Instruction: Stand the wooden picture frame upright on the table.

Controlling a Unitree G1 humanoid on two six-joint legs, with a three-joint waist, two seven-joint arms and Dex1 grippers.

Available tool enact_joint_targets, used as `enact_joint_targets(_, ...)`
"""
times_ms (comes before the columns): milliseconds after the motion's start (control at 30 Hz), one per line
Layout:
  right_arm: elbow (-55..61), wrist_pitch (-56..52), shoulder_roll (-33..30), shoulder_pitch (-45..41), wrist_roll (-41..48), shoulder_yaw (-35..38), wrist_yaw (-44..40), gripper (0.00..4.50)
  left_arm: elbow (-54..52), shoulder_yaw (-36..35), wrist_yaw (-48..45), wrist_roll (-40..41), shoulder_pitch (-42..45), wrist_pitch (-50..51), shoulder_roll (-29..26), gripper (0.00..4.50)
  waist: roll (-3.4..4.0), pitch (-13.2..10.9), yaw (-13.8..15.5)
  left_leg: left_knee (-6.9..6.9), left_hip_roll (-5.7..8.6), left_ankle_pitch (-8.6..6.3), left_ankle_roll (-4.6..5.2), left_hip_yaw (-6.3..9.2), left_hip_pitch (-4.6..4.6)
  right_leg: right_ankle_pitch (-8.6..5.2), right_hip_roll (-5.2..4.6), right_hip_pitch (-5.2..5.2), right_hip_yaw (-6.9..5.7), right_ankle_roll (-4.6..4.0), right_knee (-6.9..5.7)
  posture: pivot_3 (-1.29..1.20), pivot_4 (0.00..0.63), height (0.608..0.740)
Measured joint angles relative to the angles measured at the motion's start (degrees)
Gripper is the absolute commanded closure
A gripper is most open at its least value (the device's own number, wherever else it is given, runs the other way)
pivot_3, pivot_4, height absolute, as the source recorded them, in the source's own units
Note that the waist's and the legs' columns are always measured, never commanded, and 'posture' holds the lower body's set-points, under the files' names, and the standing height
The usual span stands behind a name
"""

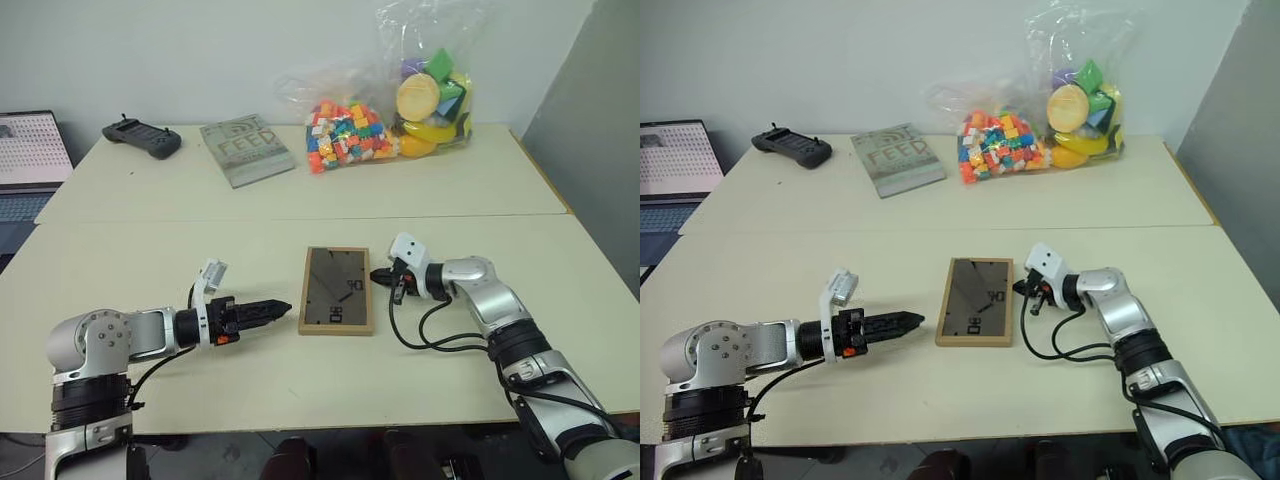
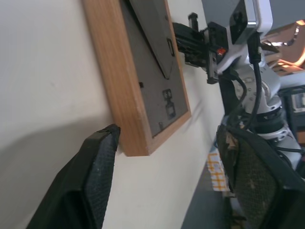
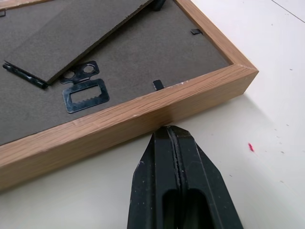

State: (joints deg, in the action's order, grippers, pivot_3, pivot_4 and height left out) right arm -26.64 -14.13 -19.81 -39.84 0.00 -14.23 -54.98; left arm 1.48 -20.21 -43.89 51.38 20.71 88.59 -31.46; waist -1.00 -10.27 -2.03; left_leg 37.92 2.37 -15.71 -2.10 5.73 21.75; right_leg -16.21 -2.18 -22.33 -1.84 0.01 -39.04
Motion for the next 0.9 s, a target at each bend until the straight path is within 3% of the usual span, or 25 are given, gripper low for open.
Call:
enact_joint_targets(67,0.8,-0.7,0.8,0.1,0.0,-0.5,0.3,4.5,0.9,0.8,1.0,-0.1,-0.6,-0.2,1.6,0.03,0.0,0.0,0.0,-0.01,-0.02,-0.02,-0.04,0.01,-0.01,0.0,0.03,-0.02,0.01,0.0,0.0,0.0,0.15,0.74)
enact_joint_targets(633,10.9,-8.6,3.8,4.6,0.7,-1.1,5.4,4.5,-3.8,-0.4,8.6,1.6,-3.2,-3.6,12.9,0.03,0.12,0.1,1.6,0.06,0.11,-0.03,-0.07,-0.01,-0.02,0.02,-0.07,0.06,0.09,0.04,0.05,0.0,0.15,0.74)
enact_joint_targets(667,10.9,-8.8,3.8,4.6,0.8,-1.1,5.5,4.5,-4.1,-0.4,8.8,1.8,-3.4,-3.3,13.3,0.4,0.12,0.1,1.6,0.06,0.11,-0.03,-0.07,-0.01,-0.01,0.02,-0.07,0.05,0.09,0.04,0.05,0.0,0.15,0.74)
enact_joint_targets(700,10.9,-8.8,3.8,4.6,0.9,-1.1,5.6,4.5,-4.8,-0.4,9.5,2.3,-3.8,-2.6,13.6,0.46,0.12,0.1,1.6,0.05,0.1,-0.03,-0.07,-0.02,-0.02,0.02,-0.06,0.05,0.09,0.04,0.05,0.0,0.15,0.74)
enact_joint_targets(900,10.3,-8.8,3.9,4.6,1.0,-0.7,6.8,4.5,-6.5,1.2,9.7,2.6,-6.5,-2.8,12.5,1.77,0.12,0.1,1.4,0.02,0.07,-0.03,-0.07,-0.04,-0.02,0.02,-0.02,0.02,0.11,0.04,0.05,0.0,0.15,0.74)
